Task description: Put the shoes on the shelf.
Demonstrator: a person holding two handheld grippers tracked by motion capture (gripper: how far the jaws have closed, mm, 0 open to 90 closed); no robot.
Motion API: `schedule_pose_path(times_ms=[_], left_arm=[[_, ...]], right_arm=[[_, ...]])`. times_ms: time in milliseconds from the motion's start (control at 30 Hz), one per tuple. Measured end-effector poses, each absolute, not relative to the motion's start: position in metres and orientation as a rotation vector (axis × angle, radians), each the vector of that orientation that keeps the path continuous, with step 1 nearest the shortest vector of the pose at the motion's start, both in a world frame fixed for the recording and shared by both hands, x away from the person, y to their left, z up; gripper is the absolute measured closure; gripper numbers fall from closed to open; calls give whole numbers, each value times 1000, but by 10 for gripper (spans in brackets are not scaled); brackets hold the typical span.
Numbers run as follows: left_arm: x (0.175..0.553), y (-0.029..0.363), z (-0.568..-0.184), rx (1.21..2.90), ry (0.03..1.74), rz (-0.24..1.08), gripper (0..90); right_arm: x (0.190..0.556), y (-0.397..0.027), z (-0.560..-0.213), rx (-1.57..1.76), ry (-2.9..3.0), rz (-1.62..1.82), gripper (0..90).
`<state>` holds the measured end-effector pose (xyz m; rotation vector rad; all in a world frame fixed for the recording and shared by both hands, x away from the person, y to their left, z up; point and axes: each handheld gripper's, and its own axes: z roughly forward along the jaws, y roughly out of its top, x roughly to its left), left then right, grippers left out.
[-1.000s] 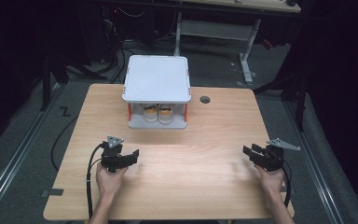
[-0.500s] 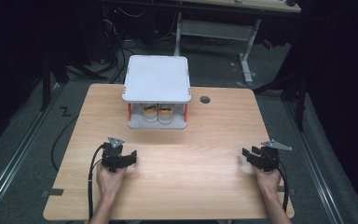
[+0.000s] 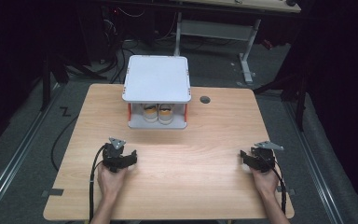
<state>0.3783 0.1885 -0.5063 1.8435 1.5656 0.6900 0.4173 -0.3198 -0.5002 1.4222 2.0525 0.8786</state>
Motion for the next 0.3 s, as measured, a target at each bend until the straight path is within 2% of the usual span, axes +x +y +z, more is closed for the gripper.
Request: schedule_pose_path(times_ms=[300], left_arm=[[378, 189, -506, 1843, 1566, 689, 242]], right_arm=[[418, -321, -500, 1431, 2060, 891, 450]])
